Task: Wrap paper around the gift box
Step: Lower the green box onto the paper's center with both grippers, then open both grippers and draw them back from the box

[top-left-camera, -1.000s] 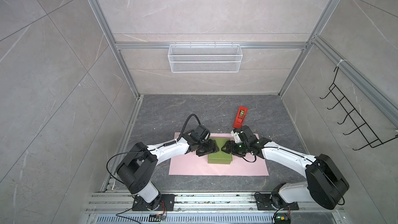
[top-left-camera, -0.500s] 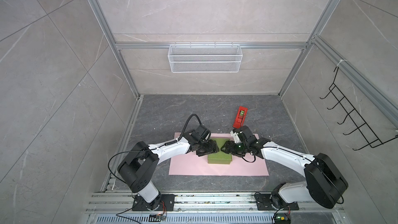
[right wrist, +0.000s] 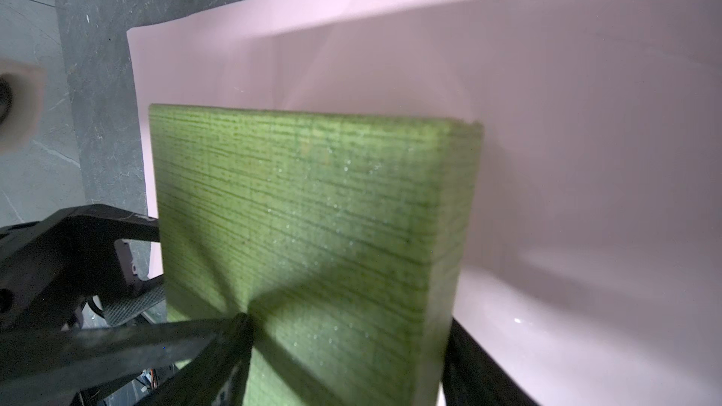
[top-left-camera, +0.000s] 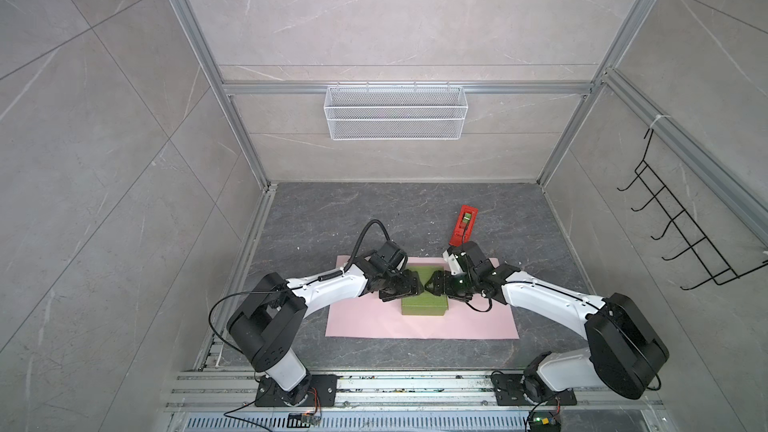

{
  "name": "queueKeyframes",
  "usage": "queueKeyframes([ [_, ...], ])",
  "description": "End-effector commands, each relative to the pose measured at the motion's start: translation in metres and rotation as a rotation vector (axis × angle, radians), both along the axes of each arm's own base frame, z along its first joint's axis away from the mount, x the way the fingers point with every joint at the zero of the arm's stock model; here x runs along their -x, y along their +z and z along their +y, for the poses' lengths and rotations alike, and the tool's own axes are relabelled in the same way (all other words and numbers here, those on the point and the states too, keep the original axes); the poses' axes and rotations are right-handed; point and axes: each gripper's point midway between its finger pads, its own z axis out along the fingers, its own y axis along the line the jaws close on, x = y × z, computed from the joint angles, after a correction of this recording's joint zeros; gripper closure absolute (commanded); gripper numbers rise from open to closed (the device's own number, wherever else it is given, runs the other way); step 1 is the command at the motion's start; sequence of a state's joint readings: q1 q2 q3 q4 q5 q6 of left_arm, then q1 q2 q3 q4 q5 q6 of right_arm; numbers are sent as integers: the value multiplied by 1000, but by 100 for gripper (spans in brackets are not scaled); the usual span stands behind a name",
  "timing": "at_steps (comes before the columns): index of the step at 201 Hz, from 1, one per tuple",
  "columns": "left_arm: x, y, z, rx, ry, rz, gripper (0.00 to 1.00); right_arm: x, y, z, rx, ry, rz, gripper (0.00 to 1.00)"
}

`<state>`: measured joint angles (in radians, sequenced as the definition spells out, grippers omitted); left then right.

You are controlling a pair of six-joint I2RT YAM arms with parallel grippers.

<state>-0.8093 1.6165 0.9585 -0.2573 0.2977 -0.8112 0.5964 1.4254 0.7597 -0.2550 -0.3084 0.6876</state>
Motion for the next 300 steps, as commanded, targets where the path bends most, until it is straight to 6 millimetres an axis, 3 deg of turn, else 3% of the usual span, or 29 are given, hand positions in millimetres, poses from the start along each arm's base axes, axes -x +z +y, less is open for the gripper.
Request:
queueKeyframes([
  [1,-11,36,-28,116,-57,-99,24,-3,4,9,-4,32,-20,25],
  [125,-15,34,-26,109,-61,-91,23,1,-2,4,21,29,0,24],
  [208,-18,37,-14,60,-29,-128,9,-1,10,-12,101,12,-39,15],
  [237,-20,50,-8,57,-14,-169,7,-2,24,-31,120,-8,-59,14],
  [267,-26,69,6,65,21,-252,7,-2,40,-71,158,-48,-85,13],
  [300,-34,79,20,113,55,-273,8,5,22,-117,134,-153,-12,11],
])
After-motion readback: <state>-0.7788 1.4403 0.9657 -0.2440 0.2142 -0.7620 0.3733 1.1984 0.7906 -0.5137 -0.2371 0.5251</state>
